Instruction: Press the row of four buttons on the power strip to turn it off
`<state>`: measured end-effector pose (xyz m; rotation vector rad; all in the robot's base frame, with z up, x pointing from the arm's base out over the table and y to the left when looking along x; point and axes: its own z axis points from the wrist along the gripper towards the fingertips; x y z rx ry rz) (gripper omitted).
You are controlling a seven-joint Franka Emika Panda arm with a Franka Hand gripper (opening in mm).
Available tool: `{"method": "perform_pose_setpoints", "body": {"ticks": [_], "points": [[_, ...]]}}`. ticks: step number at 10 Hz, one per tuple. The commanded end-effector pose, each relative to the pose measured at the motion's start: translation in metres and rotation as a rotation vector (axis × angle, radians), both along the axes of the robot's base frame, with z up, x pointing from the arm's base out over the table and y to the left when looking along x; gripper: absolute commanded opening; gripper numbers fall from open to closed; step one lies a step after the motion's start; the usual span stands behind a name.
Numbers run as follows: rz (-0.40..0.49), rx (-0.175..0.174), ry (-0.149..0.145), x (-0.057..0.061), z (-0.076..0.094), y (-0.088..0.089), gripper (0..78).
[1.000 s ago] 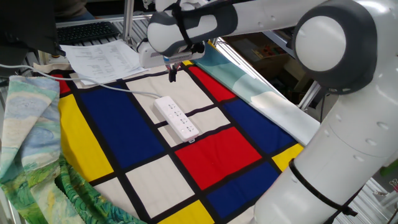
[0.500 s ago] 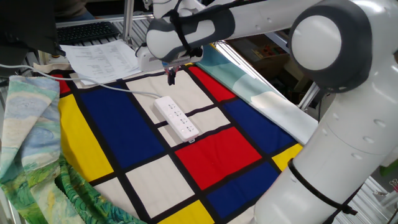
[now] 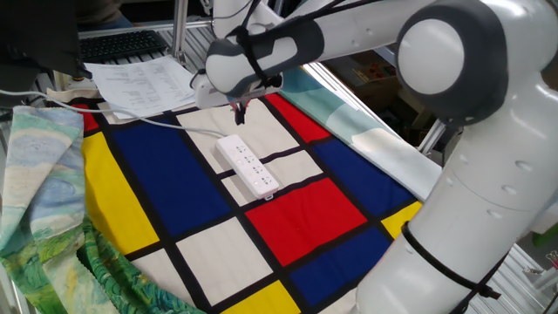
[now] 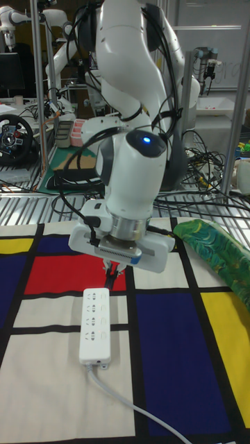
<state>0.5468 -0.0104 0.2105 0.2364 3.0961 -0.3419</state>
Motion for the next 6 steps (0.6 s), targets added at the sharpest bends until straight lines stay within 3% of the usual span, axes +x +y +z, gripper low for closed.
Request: {"method": "perform_pose_setpoints", "body": {"ticks": [1,6], "points": [[0.002,-0.008,-0.004,0.001,-0.007,-0.002,0.0],[0.002,-0.019,-0.009,0.004,-0.027,-0.003,0.0]]}}
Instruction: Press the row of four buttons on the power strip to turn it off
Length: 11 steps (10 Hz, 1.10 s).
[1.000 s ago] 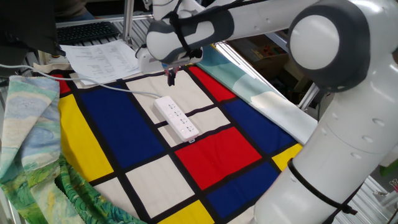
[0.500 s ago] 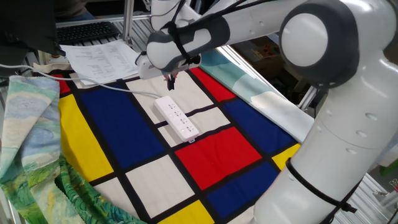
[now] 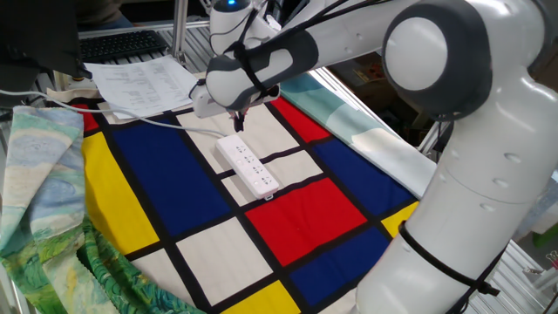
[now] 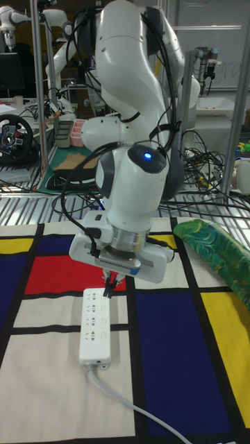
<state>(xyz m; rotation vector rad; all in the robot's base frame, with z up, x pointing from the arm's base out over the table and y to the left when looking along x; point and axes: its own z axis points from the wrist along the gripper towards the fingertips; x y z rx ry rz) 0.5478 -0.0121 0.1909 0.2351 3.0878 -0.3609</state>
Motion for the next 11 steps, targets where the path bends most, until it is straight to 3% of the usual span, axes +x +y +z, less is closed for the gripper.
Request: {"method": "perform_pose_setpoints", "body": {"ticks": [1,11], "points": [[0.003,-0.008,-0.004,0.004,-0.011,-0.003,0.0],[0.02,-0.026,-0.014,0.012,-0.044,-0.009,0.0]]}}
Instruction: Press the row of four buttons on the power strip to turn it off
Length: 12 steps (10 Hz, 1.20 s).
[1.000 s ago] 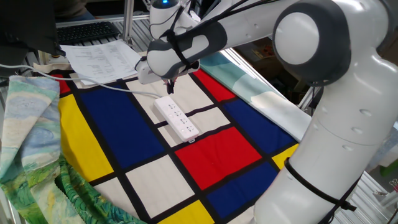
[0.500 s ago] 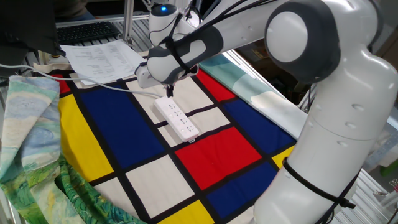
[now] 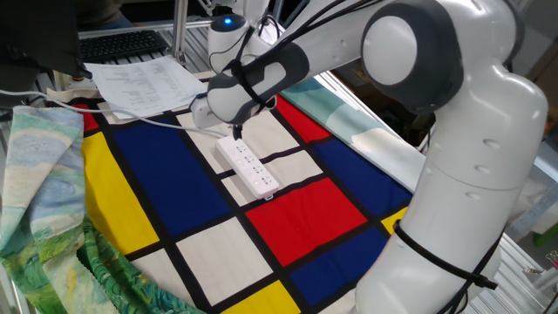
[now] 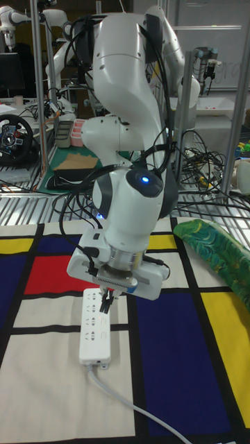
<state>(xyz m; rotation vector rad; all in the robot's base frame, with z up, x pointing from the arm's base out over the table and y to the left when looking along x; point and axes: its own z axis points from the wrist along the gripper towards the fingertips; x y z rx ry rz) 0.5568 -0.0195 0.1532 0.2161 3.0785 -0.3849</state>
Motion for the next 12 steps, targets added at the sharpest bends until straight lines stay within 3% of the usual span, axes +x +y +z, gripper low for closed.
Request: {"method": "perform_pose_setpoints", "body": {"ticks": [1,8,12], "points": [[0.011,-0.016,-0.011,0.004,-0.009,-0.002,0.0],[0.034,-0.045,-0.036,0.005,-0.033,-0.006,0.0],[0.033,-0.054,-0.034,0.006,-0.038,-0.006,0.0]]}}
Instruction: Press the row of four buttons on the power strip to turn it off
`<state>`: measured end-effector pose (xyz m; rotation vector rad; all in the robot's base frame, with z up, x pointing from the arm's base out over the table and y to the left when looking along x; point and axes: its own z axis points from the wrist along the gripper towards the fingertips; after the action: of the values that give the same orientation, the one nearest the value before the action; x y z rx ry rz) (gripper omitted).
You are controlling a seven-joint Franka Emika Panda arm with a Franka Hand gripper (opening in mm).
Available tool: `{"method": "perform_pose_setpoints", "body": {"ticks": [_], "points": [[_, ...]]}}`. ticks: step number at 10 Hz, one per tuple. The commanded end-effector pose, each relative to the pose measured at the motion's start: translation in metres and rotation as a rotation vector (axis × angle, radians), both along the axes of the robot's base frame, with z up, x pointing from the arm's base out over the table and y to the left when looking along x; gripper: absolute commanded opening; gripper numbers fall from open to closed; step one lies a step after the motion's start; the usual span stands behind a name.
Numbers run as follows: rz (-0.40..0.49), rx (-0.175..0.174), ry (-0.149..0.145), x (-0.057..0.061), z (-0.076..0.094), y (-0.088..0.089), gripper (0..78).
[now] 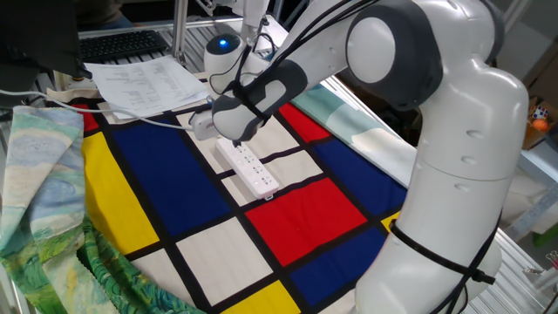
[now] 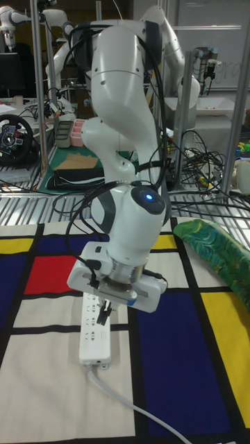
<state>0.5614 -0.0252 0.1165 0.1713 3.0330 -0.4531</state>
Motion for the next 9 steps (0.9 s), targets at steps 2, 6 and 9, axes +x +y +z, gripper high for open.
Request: {"method": "perform_pose_setpoints", "body": {"ticks": [2,6,9], "points": [[0.004,-0.008,-0.002,0.001,-0.004,0.0,0.0],[0.005,-0.023,-0.004,0.002,-0.009,0.001,0.0],[0.007,-0.021,-0.011,0.003,-0.013,0.001,0.0]]}}
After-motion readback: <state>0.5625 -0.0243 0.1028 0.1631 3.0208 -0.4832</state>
